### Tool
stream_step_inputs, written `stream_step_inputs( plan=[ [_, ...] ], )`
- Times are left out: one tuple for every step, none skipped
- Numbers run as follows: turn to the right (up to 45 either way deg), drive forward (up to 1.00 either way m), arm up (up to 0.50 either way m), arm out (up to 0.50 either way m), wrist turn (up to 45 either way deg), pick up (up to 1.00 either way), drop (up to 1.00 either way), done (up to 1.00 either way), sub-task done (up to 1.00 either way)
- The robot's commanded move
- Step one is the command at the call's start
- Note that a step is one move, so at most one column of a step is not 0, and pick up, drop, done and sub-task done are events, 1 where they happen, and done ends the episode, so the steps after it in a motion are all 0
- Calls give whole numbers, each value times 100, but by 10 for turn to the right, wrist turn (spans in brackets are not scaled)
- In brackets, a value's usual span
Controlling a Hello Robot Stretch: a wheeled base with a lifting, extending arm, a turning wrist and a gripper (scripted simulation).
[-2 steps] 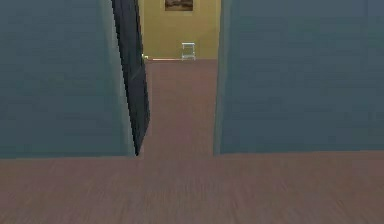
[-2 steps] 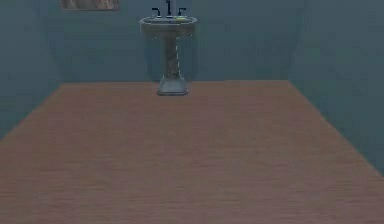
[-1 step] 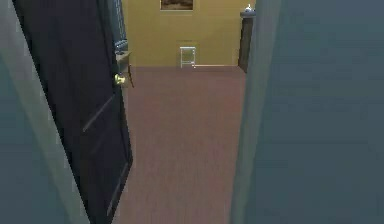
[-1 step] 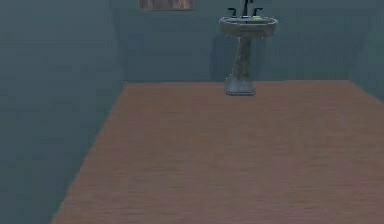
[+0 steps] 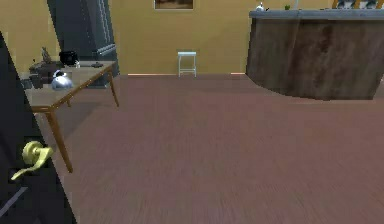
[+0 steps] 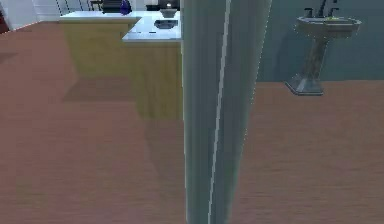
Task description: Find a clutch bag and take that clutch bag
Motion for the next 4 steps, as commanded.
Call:
stream_step_inputs(
  plan=[
    [0, 95, 0, 0, 0, 0, 0, 0, 0],
    [-180, 0, 0, 0, 0, 0, 0, 0, 0],
    [0, 100, 0, 0, 0, 0, 0, 0, 0],
    [0, 100, 0, 0, 0, 0, 0, 0, 0]
  ],
)
